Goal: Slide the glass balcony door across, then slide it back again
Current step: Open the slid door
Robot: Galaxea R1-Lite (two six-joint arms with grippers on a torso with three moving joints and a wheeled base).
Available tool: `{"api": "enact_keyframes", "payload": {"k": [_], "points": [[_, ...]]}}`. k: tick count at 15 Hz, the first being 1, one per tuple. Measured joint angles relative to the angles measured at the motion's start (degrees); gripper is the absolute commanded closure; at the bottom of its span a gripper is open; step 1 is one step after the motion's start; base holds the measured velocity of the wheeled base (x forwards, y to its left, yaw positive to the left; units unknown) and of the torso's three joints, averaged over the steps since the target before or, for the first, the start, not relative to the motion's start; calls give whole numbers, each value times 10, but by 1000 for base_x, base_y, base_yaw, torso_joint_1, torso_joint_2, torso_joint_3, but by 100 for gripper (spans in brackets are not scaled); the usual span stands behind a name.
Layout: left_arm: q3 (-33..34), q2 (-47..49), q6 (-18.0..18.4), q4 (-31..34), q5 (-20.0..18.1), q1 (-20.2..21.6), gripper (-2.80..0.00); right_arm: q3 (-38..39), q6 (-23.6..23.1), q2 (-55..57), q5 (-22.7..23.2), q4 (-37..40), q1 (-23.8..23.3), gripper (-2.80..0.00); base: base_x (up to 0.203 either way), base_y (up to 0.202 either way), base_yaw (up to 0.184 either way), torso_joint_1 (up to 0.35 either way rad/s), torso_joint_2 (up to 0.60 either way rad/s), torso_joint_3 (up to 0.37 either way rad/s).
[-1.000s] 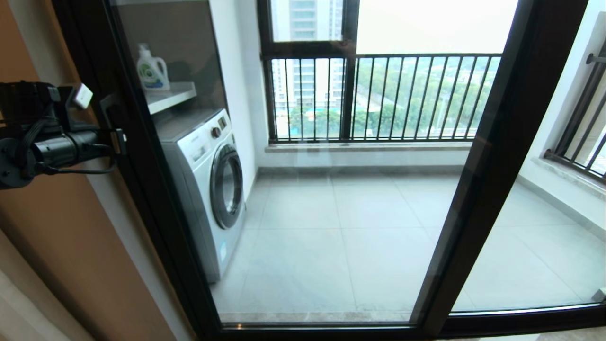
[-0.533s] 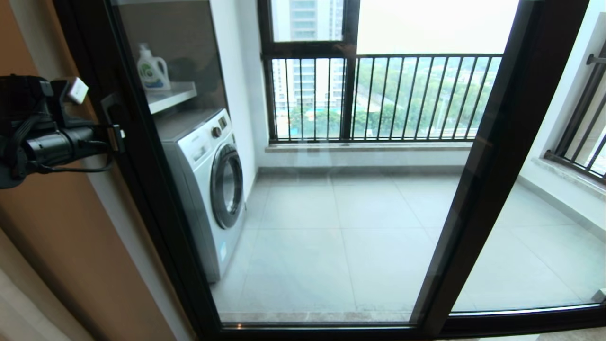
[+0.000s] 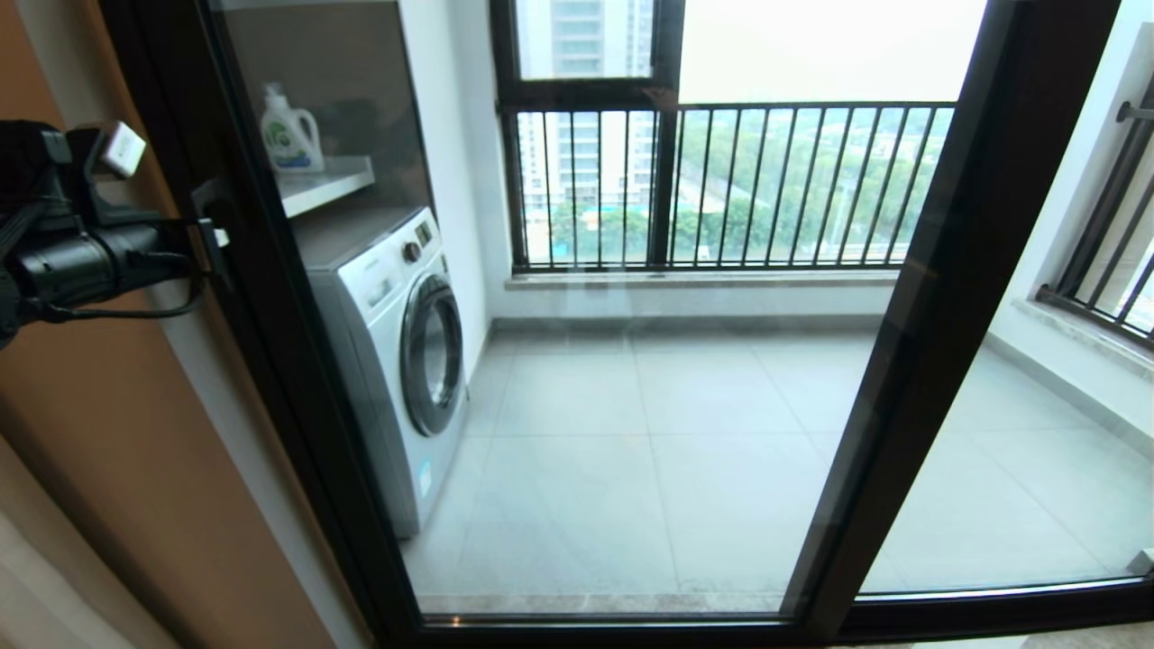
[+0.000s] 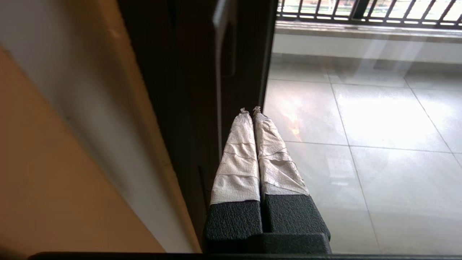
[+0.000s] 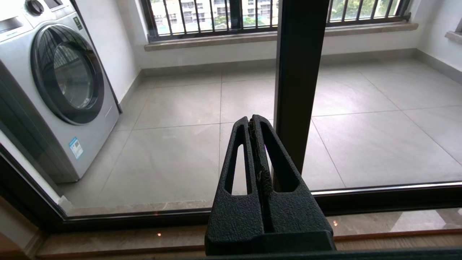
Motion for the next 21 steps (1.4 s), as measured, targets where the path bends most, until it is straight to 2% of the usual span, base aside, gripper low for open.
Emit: {"api": "enact_keyframes", "payload": {"k": [5, 13, 21], "points": [[-6, 1, 1, -27, -3, 29, 0, 0, 0, 0, 0, 0, 0, 0, 0, 0, 0, 0, 0, 0], [-81, 55, 6, -26, 3, 44, 0, 0, 0, 0, 0, 0, 0, 0, 0, 0, 0, 0, 0, 0], [-120, 98, 17, -27, 3, 49, 0, 0, 0, 0, 0, 0, 0, 0, 0, 0, 0, 0, 0, 0]]}}
